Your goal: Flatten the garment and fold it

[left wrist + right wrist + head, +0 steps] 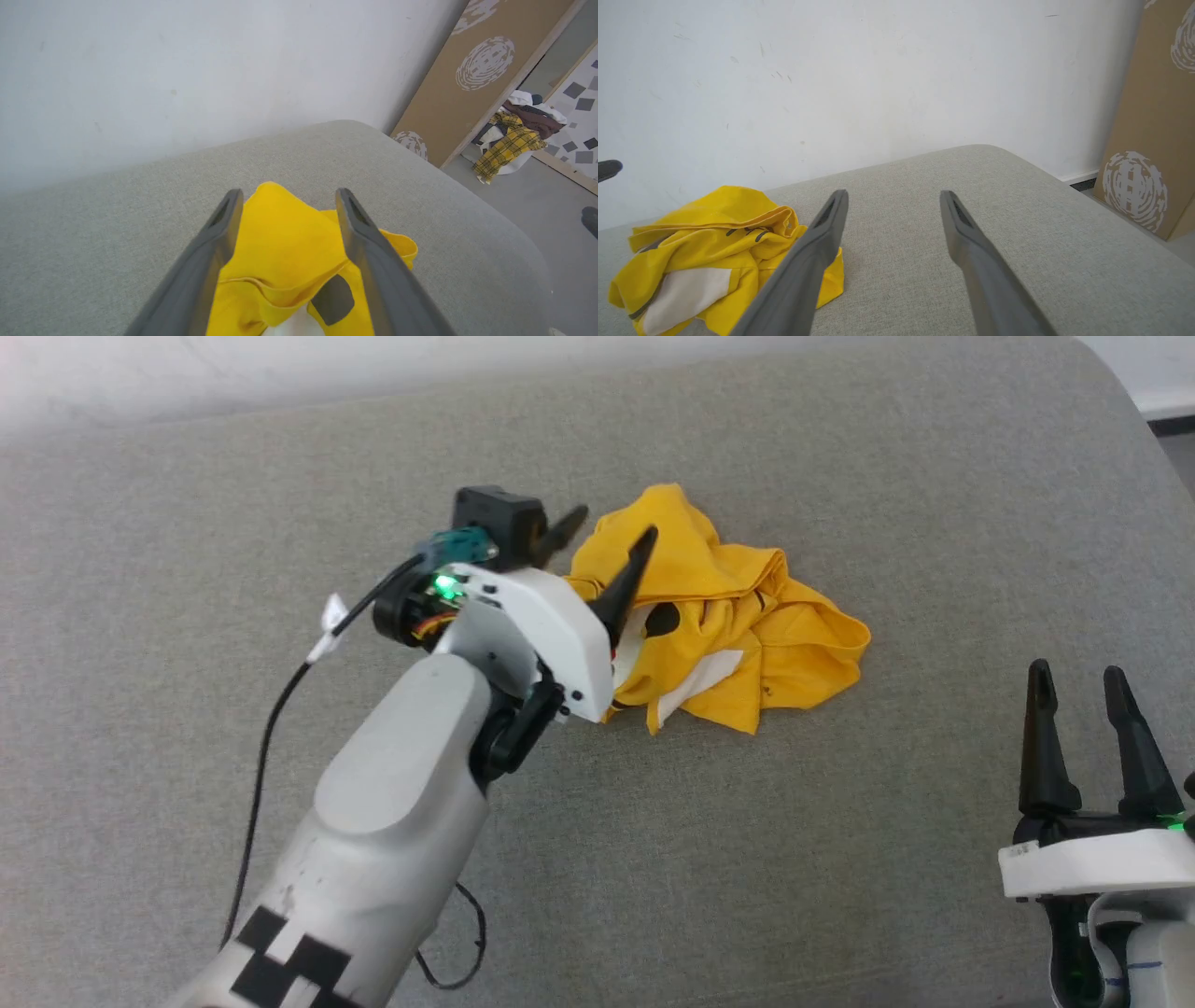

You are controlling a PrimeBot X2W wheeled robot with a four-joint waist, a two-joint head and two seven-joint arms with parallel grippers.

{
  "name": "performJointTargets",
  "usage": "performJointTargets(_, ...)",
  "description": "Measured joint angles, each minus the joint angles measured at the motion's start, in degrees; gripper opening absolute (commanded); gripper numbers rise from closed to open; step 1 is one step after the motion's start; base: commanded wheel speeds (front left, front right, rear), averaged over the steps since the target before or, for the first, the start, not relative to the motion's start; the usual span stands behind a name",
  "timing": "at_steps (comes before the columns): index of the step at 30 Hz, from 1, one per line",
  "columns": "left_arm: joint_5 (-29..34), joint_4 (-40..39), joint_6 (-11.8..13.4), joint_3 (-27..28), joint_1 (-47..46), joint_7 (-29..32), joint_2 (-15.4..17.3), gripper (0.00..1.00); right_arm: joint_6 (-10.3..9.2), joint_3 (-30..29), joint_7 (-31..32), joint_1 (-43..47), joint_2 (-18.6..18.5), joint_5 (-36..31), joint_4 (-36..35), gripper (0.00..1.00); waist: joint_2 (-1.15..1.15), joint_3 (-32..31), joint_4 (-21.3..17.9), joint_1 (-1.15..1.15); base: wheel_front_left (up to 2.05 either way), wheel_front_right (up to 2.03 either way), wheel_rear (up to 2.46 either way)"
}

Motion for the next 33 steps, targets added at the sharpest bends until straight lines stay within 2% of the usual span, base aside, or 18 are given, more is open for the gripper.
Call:
performJointTargets(8,6.36,-16.72,7.33,3.36,13.08,-17.14,7.35,1.00,0.00,-0.33,0.00,1.14,0.00,-0.07,-0.69,1.00,0.00,-1.52,1.16,0.00,0.00,0.00,0.00)
performJointTargets(13,11.44,-29.07,12.77,9.49,25.59,-18.91,8.84,1.00,0.00,-0.70,0.00,2.08,0.00,-0.45,-0.90,1.00,0.00,-1.82,1.54,0.00,0.00,0.00,0.00)
performJointTargets(16,15.78,-35.90,14.37,13.80,33.27,-18.95,8.02,1.00,0.00,-0.74,0.00,2.30,-0.01,-0.49,-0.89,1.00,0.00,-2.28,1.70,0.00,0.00,0.00,0.00)
performJointTargets(21,19.51,-42.11,14.58,19.04,45.64,-18.95,3.76,1.00,0.00,-0.74,0.00,4.14,0.00,-0.78,-0.55,1.00,0.00,-3.72,2.05,0.00,0.00,0.00,0.00)
performJointTargets(24,20.72,-42.14,12.94,20.85,50.26,-18.94,2.09,1.00,0.00,-0.85,0.00,5.27,-0.01,-0.87,-0.46,1.00,0.00,-4.62,2.61,-0.01,0.00,0.00,0.00)
performJointTargets(33,23.29,-41.87,8.93,24.59,51.47,-18.94,-0.77,1.00,0.00,-0.21,0.00,5.69,0.00,-1.02,-0.21,1.00,0.00,-5.55,5.06,0.00,0.00,0.00,0.00)
